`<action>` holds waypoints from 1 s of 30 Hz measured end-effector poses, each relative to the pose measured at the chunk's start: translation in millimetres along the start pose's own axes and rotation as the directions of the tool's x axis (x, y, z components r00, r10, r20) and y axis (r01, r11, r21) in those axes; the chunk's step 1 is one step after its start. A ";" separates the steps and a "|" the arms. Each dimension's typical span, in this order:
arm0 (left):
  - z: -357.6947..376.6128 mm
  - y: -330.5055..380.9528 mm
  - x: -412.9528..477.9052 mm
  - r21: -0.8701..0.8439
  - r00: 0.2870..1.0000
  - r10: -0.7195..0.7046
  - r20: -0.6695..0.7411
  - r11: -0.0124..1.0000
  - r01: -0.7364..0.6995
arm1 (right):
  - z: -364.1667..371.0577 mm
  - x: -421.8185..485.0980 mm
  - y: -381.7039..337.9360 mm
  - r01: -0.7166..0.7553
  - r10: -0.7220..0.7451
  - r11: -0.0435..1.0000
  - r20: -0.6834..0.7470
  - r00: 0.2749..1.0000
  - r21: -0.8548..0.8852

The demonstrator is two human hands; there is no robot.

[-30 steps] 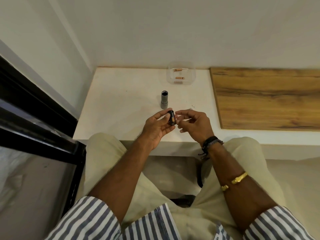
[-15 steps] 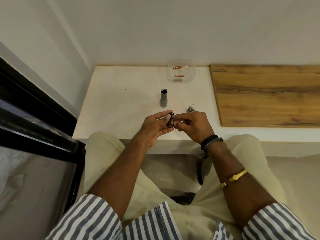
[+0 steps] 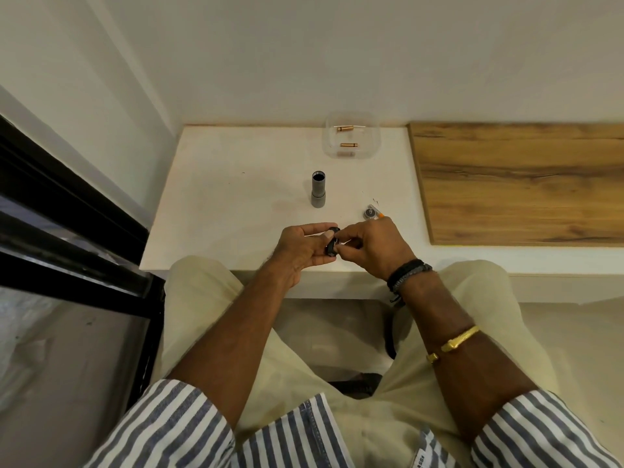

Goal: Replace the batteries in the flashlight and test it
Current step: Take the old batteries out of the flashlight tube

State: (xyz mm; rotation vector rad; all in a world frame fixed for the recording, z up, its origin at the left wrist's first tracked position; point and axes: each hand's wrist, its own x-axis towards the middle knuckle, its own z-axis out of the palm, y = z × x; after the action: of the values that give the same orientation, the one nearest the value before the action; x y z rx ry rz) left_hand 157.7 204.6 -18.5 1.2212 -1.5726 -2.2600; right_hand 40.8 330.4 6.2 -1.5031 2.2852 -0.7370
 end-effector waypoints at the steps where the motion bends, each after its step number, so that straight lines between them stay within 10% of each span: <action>1: -0.5 0.5 0.2 0.000 1.000 0.000 -0.001 1.000 0.000 | 0.3 0.0 -0.9 -0.001 0.001 1.000 -0.012 1.000 -0.003; 19: -5.9 11.1 -1.8 -0.171 1.000 0.008 -0.007 0.985 -0.009 | 8.5 -0.4 -5.6 0.183 -0.176 0.983 -0.233 0.957 0.009; 25: 0.5 7.7 0.5 -0.315 1.000 0.006 -0.007 0.949 -0.008 | 9.7 -0.3 -2.5 0.055 0.006 0.985 -0.358 0.934 0.162; 30: 3.3 5.6 2.4 -0.385 1.000 0.004 -0.003 0.923 -0.005 | 11.0 2.6 13.4 -0.218 0.456 0.807 -0.345 0.821 0.548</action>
State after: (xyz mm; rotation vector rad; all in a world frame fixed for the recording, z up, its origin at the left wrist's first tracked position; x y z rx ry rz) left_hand 152.0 203.2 -14.7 1.1054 -1.0513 -2.4073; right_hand 35.3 329.6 -10.4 -0.6894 2.3280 -1.5464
